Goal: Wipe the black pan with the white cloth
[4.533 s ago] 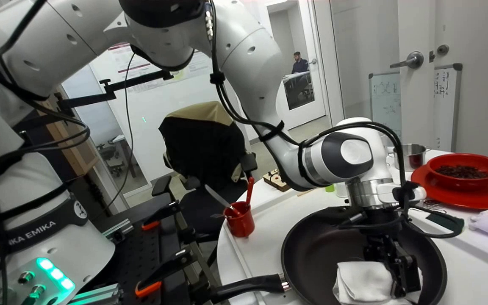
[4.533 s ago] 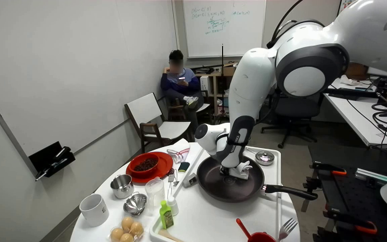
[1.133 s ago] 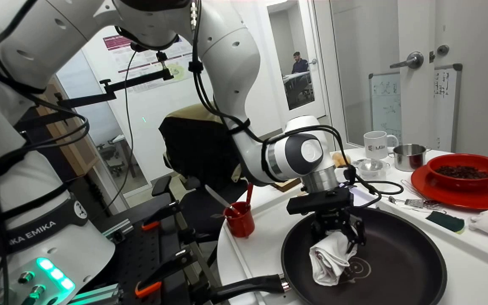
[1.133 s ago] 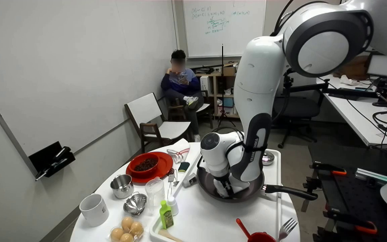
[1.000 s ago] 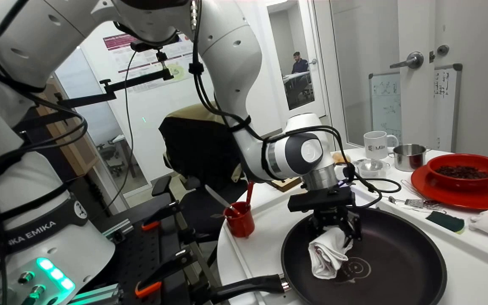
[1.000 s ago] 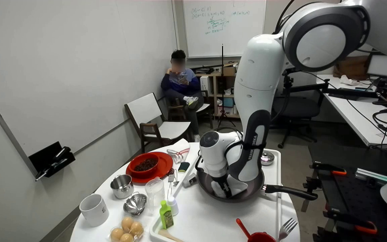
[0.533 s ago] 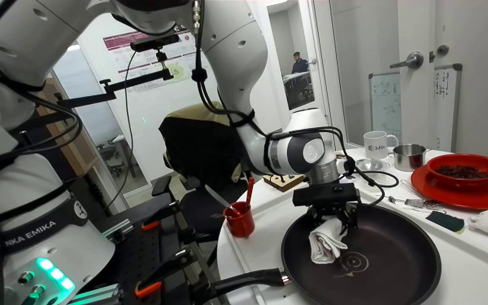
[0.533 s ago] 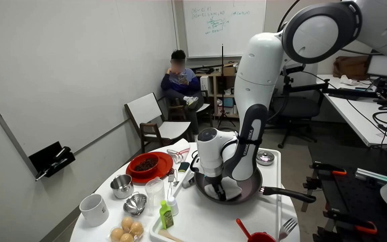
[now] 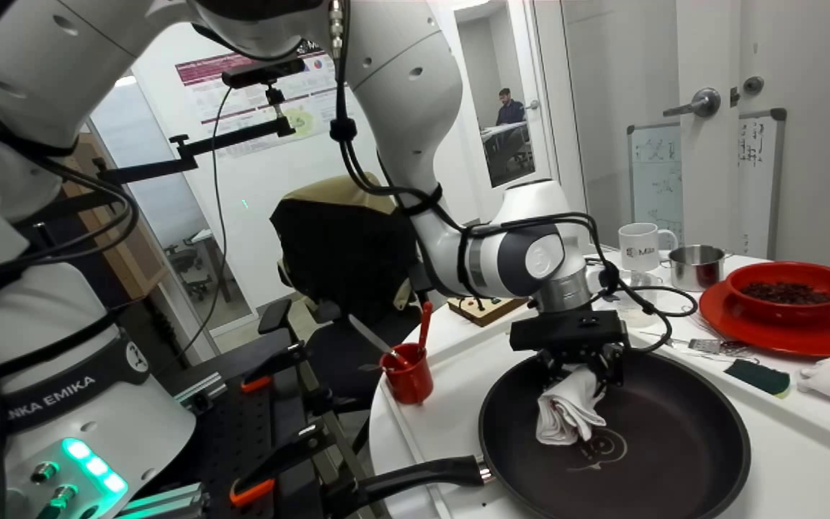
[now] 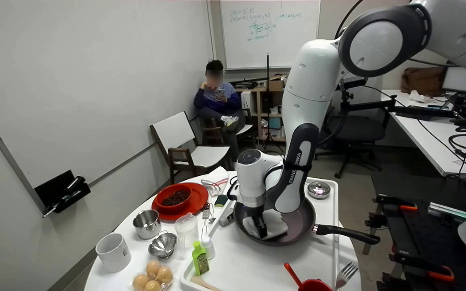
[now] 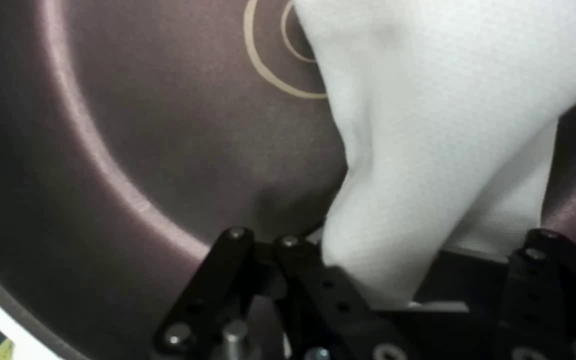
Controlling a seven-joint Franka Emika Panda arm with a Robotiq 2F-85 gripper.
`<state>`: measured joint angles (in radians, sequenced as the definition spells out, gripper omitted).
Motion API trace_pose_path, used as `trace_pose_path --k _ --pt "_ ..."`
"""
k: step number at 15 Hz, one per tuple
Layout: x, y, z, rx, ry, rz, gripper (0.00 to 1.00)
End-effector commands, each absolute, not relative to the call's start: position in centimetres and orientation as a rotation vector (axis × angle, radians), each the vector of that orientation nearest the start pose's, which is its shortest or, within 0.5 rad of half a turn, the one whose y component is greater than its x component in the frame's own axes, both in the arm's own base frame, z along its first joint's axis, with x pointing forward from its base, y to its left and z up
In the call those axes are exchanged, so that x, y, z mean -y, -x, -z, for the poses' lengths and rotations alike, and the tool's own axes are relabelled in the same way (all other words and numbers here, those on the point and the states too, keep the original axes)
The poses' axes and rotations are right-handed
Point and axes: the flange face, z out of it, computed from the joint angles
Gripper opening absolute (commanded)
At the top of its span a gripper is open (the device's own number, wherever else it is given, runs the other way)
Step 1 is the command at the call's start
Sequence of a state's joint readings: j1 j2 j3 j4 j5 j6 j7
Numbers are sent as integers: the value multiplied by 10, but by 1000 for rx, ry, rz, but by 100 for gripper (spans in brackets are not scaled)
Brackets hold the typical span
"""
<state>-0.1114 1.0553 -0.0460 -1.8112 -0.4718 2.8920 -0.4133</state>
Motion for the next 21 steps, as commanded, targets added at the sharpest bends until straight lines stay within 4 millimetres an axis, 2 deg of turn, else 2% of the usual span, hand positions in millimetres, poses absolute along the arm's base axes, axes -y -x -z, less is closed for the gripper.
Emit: trace_pose_path --k 1,10,16,21 --pt "79 -593 40 1144 3117 43 5" --pt "110 -597 42 1081 3237 116 5" --pt "133 -593 38 1007 3339 148 5" --pt "143 -586 42 968 3390 127 4"
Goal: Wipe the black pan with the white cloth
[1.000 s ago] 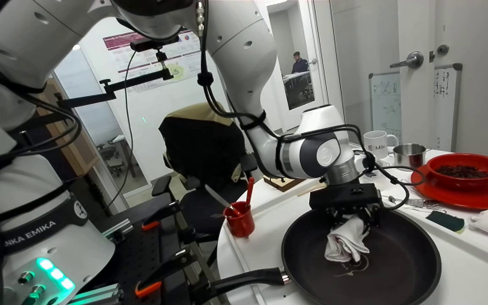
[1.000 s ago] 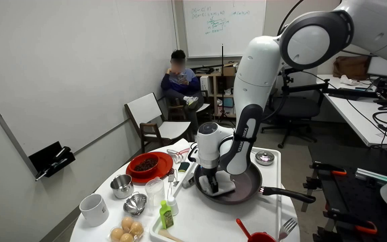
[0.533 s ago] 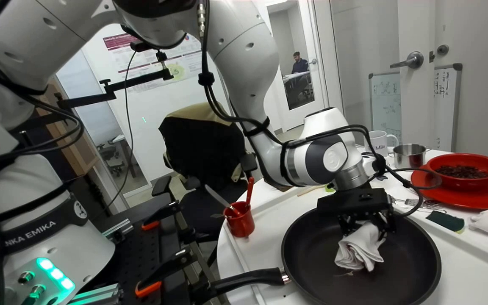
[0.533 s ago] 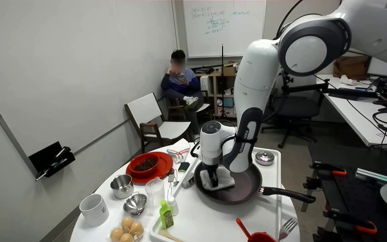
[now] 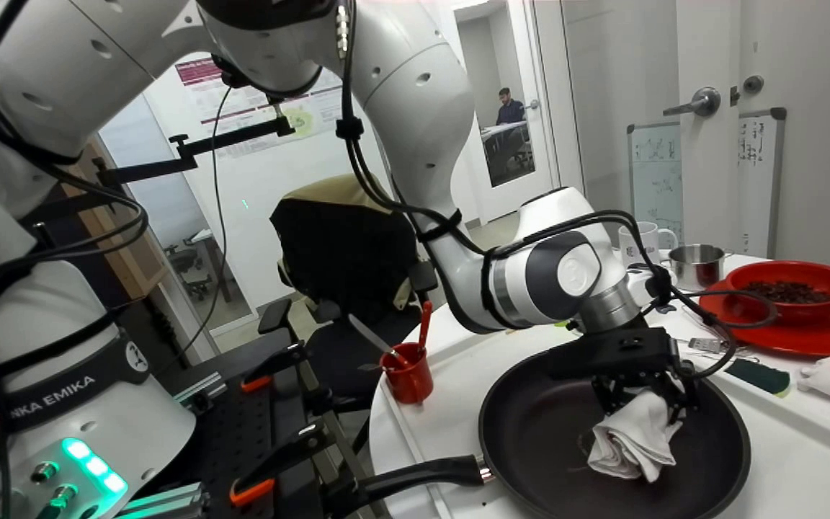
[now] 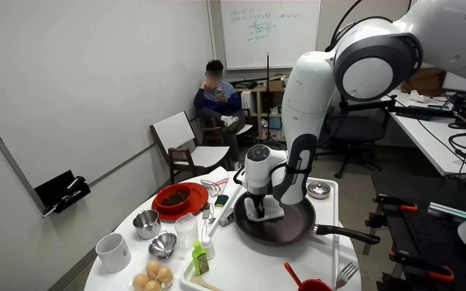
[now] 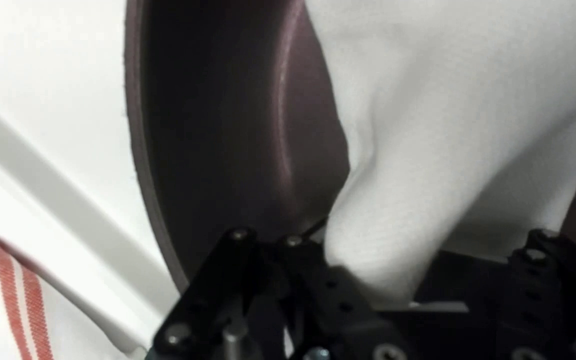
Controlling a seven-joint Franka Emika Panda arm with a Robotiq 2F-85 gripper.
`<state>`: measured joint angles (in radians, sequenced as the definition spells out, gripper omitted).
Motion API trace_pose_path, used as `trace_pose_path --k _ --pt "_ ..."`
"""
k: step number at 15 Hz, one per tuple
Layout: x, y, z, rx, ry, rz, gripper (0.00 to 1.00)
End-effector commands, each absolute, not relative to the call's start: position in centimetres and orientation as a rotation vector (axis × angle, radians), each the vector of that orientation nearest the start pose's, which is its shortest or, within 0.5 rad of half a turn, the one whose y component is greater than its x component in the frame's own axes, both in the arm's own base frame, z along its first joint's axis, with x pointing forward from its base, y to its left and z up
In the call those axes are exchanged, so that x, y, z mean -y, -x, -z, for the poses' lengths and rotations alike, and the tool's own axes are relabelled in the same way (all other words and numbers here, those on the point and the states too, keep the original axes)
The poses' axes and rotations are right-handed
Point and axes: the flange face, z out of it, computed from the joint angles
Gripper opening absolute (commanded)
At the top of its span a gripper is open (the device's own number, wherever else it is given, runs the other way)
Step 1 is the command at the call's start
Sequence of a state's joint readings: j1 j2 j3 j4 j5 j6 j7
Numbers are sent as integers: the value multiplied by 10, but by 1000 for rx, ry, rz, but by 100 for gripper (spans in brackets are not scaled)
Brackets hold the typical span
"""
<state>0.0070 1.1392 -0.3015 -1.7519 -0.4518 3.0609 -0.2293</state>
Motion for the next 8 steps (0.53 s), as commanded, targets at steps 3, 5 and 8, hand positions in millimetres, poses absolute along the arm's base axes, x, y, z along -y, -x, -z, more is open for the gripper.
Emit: trace_pose_path --k 3,5,8 --pt "147 -582 45 954 3412 109 5" --pt "150 -580 48 923 3427 101 4" --pt "157 -578 49 872 3451 90 5"
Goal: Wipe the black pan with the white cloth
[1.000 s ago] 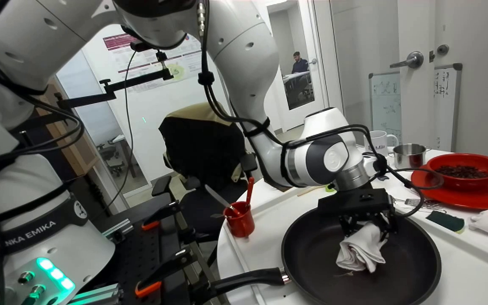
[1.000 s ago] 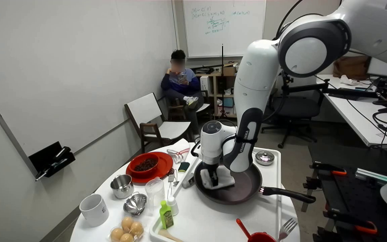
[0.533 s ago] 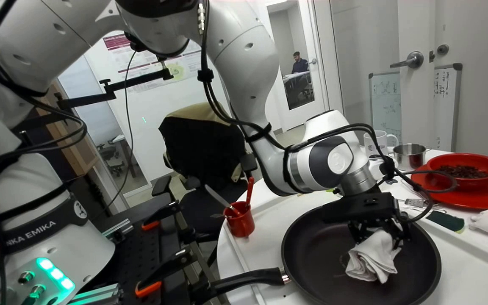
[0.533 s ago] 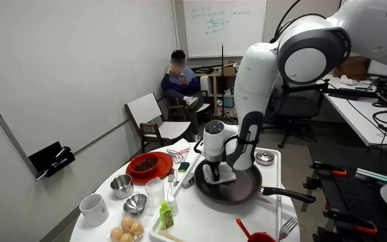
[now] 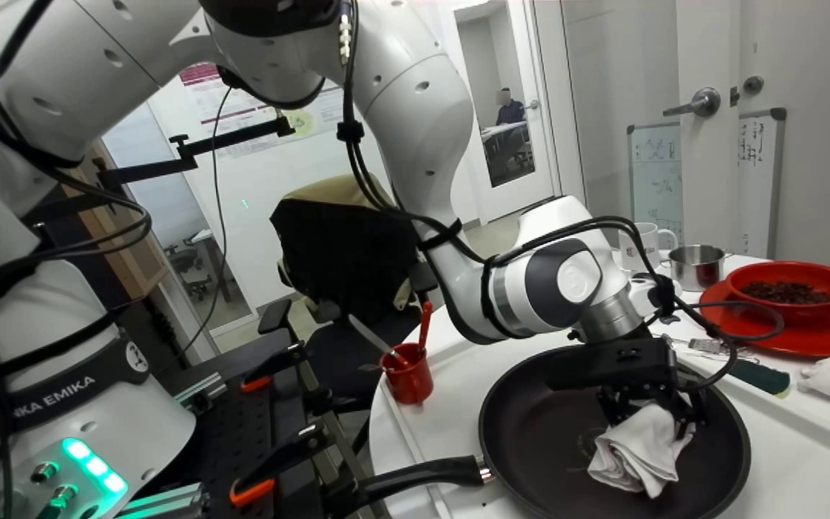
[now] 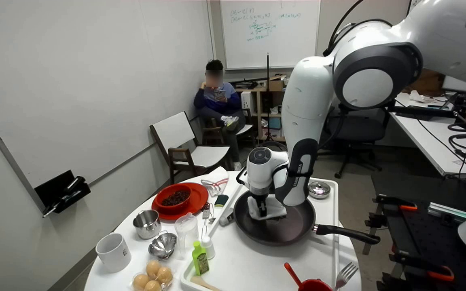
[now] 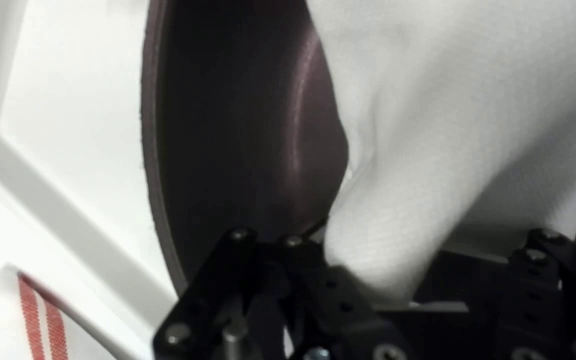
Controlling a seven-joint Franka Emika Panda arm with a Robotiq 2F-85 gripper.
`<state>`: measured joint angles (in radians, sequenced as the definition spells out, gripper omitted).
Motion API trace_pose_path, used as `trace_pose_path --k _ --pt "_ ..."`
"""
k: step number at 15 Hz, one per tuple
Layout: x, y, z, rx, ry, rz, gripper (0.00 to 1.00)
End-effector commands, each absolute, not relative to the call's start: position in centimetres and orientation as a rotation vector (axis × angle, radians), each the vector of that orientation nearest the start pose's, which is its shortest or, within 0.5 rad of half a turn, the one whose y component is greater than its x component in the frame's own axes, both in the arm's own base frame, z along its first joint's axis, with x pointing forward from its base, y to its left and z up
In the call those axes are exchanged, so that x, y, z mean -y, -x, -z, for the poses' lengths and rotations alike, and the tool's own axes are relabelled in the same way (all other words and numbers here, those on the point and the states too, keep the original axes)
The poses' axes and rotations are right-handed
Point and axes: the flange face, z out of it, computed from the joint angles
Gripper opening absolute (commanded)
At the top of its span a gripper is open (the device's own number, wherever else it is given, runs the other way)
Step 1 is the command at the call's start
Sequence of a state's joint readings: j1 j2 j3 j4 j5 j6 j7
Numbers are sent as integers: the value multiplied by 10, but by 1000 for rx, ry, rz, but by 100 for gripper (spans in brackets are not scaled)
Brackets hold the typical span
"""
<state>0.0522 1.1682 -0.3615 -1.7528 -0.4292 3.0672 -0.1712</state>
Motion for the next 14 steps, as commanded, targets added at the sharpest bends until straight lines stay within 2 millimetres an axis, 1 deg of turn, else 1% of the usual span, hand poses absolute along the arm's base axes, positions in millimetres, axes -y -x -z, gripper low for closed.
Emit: trace_pose_path --k 1,6,8,11,14 --pt "160 -578 49 852 3461 88 5" --pt "182 -573 46 768 3516 74 5" --pt "187 -570 45 758 3530 63 5" --pt "189 -567 47 771 3538 43 5" --pt "179 -562 51 837 3507 10 5"
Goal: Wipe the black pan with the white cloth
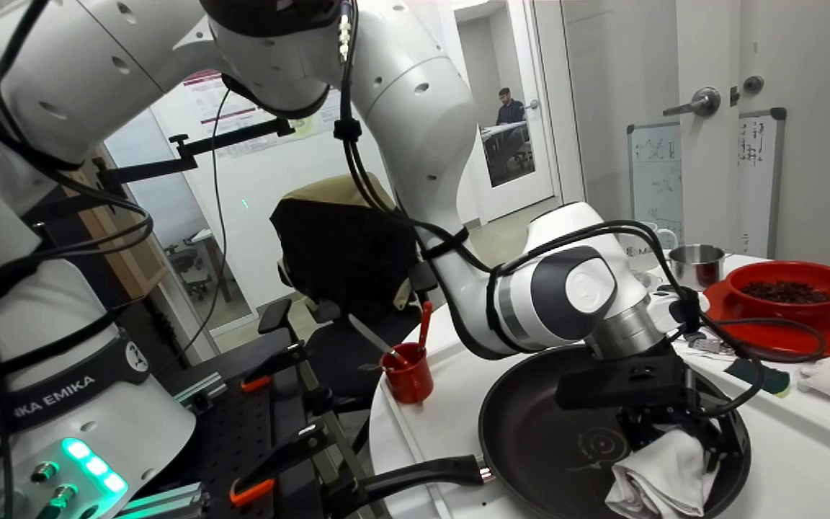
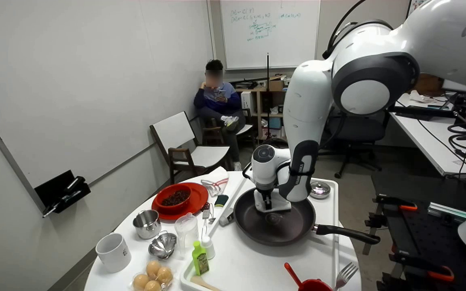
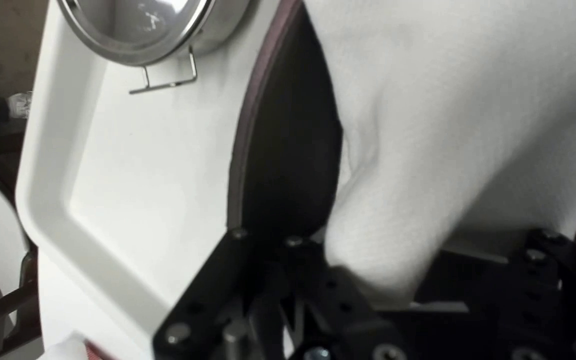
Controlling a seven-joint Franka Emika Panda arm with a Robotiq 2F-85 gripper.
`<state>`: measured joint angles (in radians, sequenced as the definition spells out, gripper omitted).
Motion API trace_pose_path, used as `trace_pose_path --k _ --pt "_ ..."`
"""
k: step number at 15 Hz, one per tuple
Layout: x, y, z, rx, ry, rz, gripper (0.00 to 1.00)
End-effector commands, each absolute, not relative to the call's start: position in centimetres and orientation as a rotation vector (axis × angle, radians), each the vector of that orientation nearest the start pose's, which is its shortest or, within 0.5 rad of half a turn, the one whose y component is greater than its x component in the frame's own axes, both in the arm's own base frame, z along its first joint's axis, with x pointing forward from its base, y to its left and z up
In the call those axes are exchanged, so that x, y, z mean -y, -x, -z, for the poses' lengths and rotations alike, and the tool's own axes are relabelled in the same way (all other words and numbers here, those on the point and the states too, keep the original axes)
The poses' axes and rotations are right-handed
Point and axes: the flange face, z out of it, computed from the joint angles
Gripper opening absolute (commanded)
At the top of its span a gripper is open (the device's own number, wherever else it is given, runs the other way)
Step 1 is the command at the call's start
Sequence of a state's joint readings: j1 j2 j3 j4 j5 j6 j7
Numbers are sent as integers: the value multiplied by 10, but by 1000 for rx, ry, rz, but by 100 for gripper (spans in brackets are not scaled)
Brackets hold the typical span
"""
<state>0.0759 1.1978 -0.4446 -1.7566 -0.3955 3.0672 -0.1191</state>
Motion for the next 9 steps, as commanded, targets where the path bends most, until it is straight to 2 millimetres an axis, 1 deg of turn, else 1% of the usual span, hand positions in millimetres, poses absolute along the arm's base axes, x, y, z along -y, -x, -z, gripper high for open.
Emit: trace_pose_path --k 1,6,9 --pt "175 -559 53 865 3493 -2 5" --pt "152 -543 56 1070 3355 -25 5" --pt "140 -535 55 1147 3289 -23 5"
